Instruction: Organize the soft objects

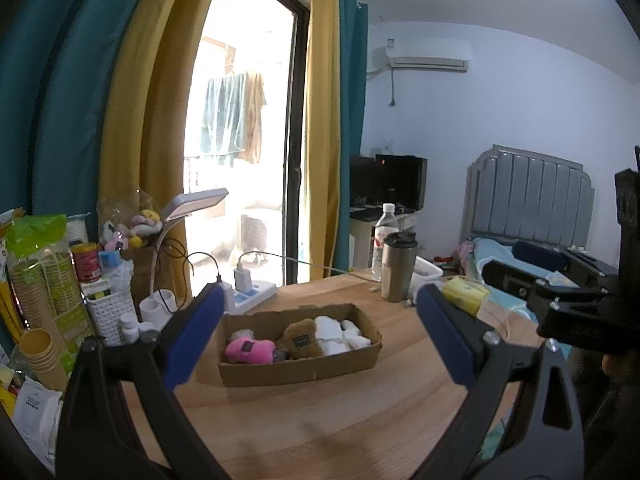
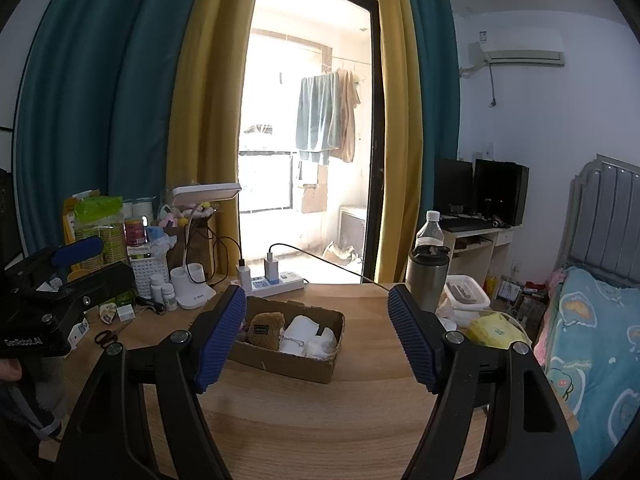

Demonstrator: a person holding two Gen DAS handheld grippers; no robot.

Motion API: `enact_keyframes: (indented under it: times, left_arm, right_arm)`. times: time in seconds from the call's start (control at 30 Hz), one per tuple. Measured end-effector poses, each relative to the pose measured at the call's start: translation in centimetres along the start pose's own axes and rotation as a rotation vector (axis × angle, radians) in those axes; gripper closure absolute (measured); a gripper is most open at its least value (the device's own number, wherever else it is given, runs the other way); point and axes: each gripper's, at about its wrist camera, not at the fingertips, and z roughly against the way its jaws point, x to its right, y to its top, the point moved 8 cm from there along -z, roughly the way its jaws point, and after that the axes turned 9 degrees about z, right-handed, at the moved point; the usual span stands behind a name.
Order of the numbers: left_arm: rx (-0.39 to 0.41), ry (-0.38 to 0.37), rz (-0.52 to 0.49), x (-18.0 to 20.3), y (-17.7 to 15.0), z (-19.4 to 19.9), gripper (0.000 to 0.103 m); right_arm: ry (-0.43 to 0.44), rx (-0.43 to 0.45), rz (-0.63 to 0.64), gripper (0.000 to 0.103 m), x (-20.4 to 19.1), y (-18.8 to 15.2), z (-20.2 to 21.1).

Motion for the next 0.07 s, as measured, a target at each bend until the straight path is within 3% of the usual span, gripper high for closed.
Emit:
enact_keyframes:
  times: [0.07]
  left_arm:
    - [-0.003,0.001,0.003,-0.06,-0.12,0.02,0.005]
  right_arm:
    - [0.001,-0.002,0.001,0.026,-0.12,-0.19,-0.18]
